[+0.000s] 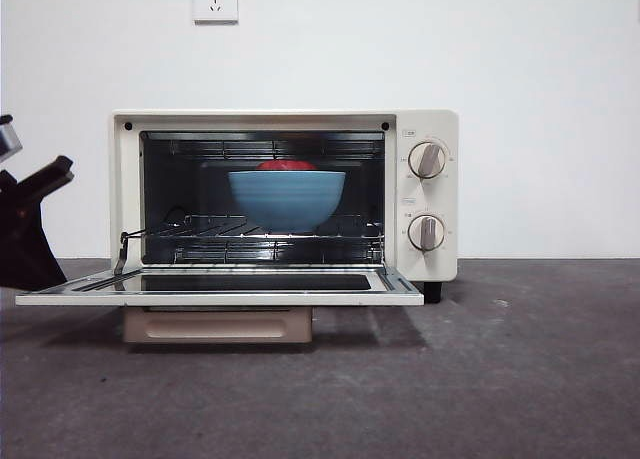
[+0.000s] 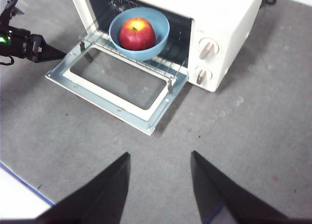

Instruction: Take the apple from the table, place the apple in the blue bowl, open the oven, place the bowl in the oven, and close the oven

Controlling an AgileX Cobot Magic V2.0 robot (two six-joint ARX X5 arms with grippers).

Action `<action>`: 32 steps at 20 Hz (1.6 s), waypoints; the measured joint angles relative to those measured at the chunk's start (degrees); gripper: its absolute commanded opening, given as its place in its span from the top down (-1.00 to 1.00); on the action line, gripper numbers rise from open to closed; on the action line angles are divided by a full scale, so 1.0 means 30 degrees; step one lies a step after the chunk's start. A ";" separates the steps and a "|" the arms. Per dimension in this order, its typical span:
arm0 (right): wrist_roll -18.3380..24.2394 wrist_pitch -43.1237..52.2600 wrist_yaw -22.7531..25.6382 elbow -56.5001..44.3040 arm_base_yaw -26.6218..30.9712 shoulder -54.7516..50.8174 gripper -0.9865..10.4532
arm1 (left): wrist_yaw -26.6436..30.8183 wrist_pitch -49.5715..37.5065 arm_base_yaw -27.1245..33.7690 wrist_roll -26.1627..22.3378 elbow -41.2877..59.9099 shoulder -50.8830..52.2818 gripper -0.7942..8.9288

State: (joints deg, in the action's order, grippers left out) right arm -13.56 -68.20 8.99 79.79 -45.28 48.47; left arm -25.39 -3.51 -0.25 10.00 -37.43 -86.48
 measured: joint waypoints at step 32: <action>-0.0452 0.0000 0.0007 0.0000 0.0000 0.0000 0.48 | -0.6834 -0.9435 0.0947 0.6856 -0.1202 -0.1333 0.82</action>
State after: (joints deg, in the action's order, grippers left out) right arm -14.92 -68.20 9.02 79.79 -45.28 48.47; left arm -45.89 -31.81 2.59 30.57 -41.04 -90.48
